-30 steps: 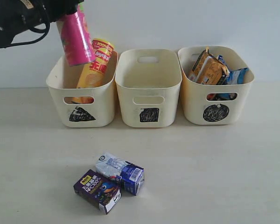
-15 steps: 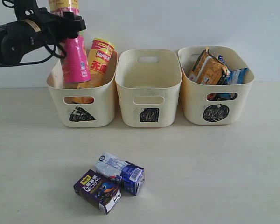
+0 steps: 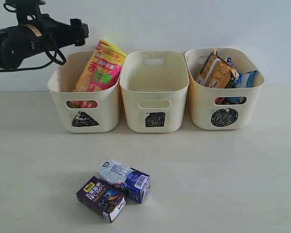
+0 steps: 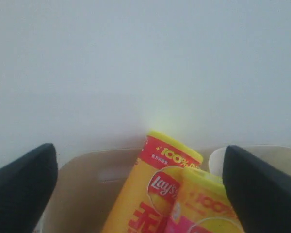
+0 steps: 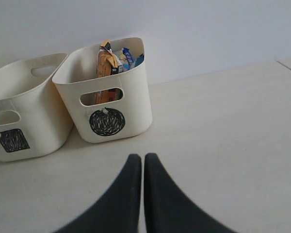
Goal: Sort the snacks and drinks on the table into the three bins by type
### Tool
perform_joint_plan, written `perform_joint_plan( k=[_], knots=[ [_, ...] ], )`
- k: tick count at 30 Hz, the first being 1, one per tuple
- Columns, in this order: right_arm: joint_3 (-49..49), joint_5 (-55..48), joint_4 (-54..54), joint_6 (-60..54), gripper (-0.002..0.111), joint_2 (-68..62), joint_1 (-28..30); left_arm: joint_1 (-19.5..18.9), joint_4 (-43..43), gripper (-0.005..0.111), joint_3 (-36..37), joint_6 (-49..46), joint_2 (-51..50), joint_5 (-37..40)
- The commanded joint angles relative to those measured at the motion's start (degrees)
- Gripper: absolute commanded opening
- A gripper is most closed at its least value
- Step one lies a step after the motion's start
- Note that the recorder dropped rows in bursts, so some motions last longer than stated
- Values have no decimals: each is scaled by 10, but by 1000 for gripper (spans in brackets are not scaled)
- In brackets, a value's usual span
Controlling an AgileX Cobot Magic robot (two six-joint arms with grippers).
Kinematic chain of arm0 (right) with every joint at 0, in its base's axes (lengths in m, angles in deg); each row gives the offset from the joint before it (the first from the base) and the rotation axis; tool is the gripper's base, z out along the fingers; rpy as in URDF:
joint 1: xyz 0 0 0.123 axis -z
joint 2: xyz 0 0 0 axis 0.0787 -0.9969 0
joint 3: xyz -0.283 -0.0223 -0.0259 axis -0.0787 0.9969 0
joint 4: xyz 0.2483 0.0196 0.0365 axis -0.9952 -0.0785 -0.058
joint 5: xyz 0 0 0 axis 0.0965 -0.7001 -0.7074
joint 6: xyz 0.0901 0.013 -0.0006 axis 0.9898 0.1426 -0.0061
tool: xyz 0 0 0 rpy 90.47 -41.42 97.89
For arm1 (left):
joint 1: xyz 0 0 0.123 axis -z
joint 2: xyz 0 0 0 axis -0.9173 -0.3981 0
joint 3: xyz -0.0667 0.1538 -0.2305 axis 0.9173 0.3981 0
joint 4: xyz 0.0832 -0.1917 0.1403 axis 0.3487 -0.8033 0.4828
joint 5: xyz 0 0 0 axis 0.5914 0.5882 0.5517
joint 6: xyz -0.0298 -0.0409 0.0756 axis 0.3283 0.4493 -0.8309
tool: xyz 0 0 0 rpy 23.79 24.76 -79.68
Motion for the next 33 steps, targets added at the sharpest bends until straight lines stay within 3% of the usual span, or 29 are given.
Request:
perform_joint_plan(
  k=[1,2,3,7,13,16,22,33],
  knots=[
    [-1,1,4,0,0,0,-1,-1,-1,73,1,-4,44,29],
    [-1,1,4,0,0,0,-1,-1,-1,64,1,-4,56,49],
    [-1,2,4,0,0,0,-1,-3,-1,46,1,-4,79,81],
    [-1,5,4,0,0,0,-1,-7,-1,5,1,-4,134,177],
    [-1,5,4,1,0,0,-1,-9,-21,5,2,-4,237,289],
    [-1,5,4,5,0,0,-1,-9,-36,5,18,-4,279,300],
    [-1,-1,4,5,0,0,-1,-9,-36,5,111,28,413,263],
    [-1,1,4,5,0,0,-1,-9,-36,5,316,33,614,102]
  ],
)
